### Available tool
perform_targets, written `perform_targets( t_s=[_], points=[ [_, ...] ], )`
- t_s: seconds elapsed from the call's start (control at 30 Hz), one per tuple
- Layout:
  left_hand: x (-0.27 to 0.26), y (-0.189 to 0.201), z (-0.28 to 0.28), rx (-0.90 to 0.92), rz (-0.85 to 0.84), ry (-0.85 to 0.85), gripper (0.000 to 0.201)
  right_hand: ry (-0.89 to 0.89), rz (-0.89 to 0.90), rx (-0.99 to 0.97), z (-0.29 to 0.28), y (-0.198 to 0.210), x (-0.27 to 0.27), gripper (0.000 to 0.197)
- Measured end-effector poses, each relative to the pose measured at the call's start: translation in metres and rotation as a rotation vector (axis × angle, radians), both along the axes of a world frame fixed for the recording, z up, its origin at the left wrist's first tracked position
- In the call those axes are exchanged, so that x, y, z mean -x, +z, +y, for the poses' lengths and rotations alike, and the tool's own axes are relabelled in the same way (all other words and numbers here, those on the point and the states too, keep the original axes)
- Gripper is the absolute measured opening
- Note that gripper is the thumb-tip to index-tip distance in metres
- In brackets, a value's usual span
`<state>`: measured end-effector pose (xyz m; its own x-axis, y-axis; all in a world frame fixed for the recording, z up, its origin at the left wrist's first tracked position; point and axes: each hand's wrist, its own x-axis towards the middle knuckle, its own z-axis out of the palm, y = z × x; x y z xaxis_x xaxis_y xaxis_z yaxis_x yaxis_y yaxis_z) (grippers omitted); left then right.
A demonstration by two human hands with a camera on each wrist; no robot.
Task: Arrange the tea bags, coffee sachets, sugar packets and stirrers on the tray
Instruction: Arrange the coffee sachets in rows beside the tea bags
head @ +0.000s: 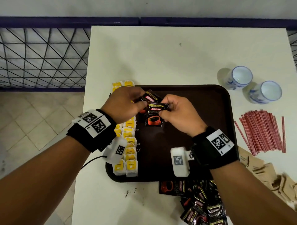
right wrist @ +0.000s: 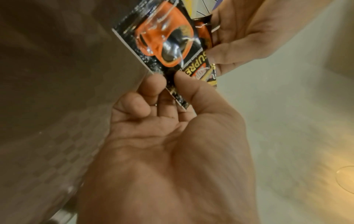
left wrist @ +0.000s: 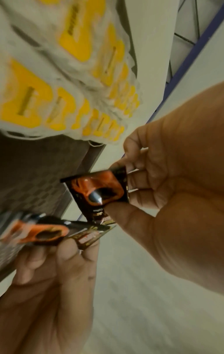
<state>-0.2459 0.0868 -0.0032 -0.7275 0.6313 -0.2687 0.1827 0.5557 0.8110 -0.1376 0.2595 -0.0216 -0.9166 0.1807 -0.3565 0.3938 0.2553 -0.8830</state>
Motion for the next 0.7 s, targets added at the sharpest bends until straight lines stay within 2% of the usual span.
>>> perform_targets(
  t_s=[0.07,0.2,0.4,0.7],
  points=[
    [0.015,0.000,0.001,0.061,0.092,-0.006,0.013,0.011,0.003,0.008,0.001,-0.002,0.002,0.022],
    [0.046,0.005,0.010,0.143,0.125,-0.081,0.034,0.030,-0.025,-0.010,0.005,-0.012,0.007,0.017],
    [0.074,0.004,0.020,0.258,0.142,-0.131,0.016,-0.035,-0.080,-0.082,0.008,-0.029,0.019,0.019],
    [0.085,-0.006,0.026,0.259,0.198,-0.106,0.014,-0.135,-0.079,-0.070,0.005,-0.035,0.039,0.018]
  ],
)
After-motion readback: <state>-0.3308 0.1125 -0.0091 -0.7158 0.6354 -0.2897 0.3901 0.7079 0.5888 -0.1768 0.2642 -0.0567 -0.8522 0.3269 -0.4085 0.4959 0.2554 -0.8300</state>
